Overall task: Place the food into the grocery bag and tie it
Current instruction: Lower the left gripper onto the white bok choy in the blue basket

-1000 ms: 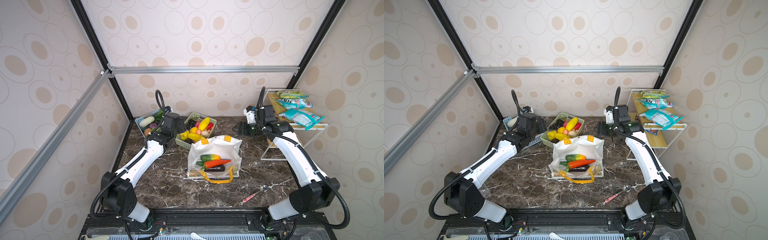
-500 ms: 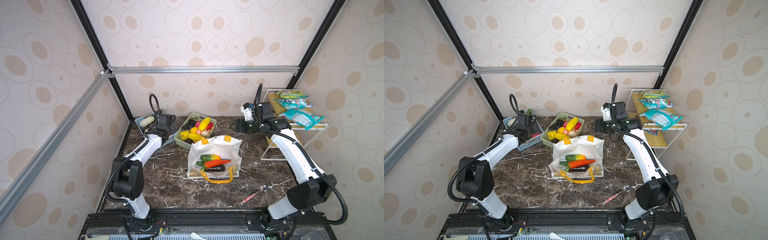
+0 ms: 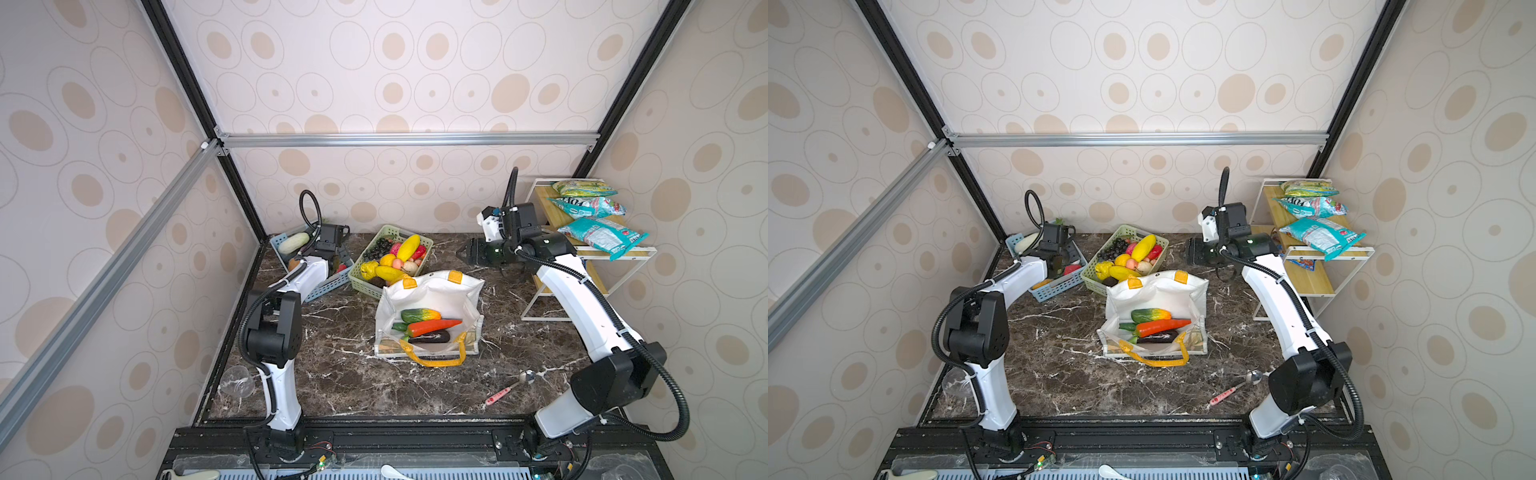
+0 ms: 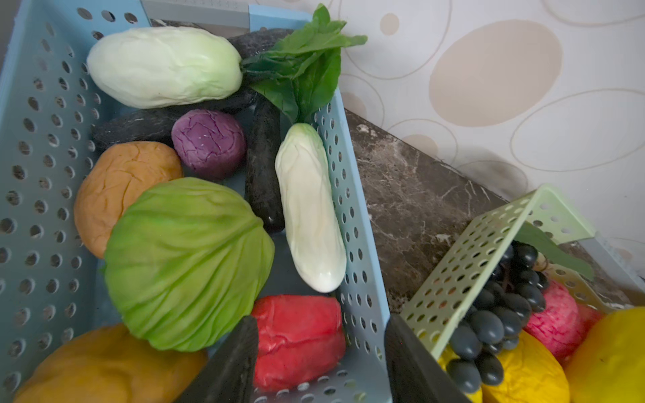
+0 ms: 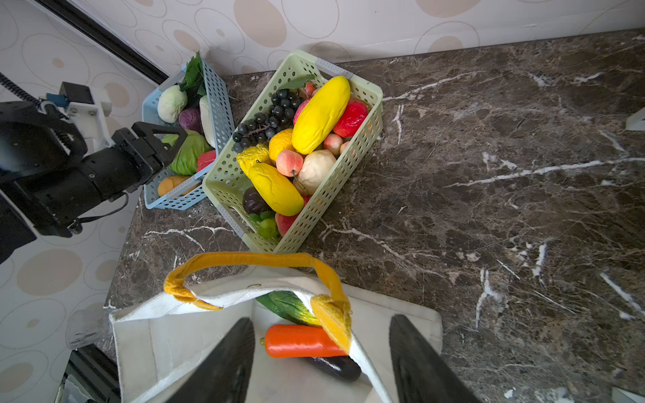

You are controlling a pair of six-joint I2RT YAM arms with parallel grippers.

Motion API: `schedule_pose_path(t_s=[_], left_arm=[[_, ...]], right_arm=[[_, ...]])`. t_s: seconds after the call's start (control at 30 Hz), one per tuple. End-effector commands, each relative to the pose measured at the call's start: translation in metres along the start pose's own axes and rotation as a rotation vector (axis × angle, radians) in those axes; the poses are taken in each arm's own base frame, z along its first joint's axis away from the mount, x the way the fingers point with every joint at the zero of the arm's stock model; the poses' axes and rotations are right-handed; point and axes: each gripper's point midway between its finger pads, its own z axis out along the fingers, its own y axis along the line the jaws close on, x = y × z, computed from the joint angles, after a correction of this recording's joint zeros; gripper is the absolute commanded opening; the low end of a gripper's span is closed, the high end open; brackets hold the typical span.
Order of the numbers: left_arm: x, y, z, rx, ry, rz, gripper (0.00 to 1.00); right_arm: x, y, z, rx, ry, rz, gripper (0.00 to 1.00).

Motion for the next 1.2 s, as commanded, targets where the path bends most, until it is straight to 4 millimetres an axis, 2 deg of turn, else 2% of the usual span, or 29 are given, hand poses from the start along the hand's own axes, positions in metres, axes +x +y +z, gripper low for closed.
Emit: schedule_pose_path(t_s=[0.0, 0.4, 0.63, 0.77, 0.8, 0.97, 1.17], left_arm=[[-0.017, -0.003, 0.009, 0.004, -0.025, -0.079, 0.55], [-0.019, -0.002, 0.060, -0.025, -0.004, -0.150, 0.51], [-0.021, 0.002, 0.078, -0.063, 0.005, -0.177, 0.51], [-0.020, 0.009, 0.079, -0.097, 0.001, -0.171, 0.51], [-0.019, 0.012, 0.078, -0.110, -0.001, -0.170, 0.50], [-0.019, 0.026, 0.069, -0.157, -0.032, -0.185, 0.48], [-0.025, 0.024, 0.060, -0.131, -0.059, -0.199, 0.48]], right_arm=[[0.001, 0.003, -0.002, 0.002, 0.001, -0.006, 0.64], [-0.002, 0.004, -0.007, 0.023, -0.002, -0.013, 0.64], [0.002, 0.001, -0.007, 0.042, 0.006, -0.009, 0.64], [0.000, 0.000, -0.006, 0.041, 0.001, -0.007, 0.64], [0.003, 0.009, -0.003, 0.026, 0.011, -0.022, 0.64], [0.006, 0.011, -0.001, 0.019, 0.020, -0.024, 0.64], [0.008, 0.010, -0.003, 0.028, 0.020, -0.028, 0.64]])
